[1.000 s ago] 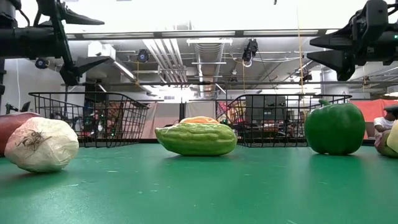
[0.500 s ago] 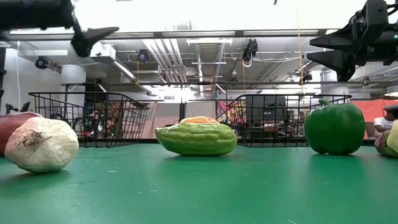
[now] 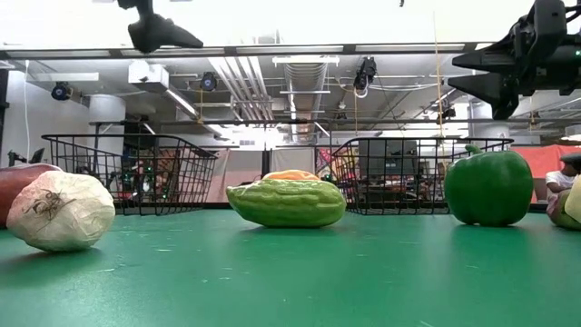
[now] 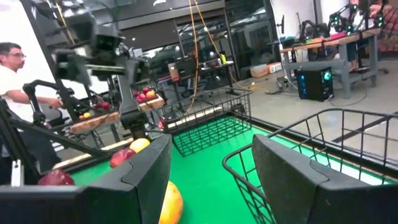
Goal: Sort produce into baskets
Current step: Put the green cucumber into the right wire basket
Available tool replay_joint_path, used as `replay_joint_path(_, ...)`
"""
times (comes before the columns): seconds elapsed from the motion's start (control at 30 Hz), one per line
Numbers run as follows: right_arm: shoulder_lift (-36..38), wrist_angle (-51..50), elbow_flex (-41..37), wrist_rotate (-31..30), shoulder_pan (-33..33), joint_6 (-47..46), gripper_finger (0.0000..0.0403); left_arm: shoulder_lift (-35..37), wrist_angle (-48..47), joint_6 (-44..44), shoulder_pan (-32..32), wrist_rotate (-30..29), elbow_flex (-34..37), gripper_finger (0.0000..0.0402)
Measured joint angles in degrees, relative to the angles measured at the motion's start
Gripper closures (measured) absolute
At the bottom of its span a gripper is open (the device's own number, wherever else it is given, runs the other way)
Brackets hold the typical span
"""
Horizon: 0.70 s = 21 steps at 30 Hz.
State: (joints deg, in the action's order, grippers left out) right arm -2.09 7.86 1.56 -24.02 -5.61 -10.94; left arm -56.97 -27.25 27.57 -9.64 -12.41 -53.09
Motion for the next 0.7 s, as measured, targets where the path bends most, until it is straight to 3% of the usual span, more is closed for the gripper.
replay_joint_path(0.27, 0.0, 0.1, 0.0, 0.1, 0.0, -4.4, 0.0188, -13.9, -3.9, -6.9, -8.0, -1.9, -9.2, 0.0045)
replay_joint_path(0.7, 0.0, 0.6, 0.0, 3.2, 0.0, -6.6, 0.0188, -35.6, 6.2, -14.6, -9.1, -7.0, -9.2, 0.0045)
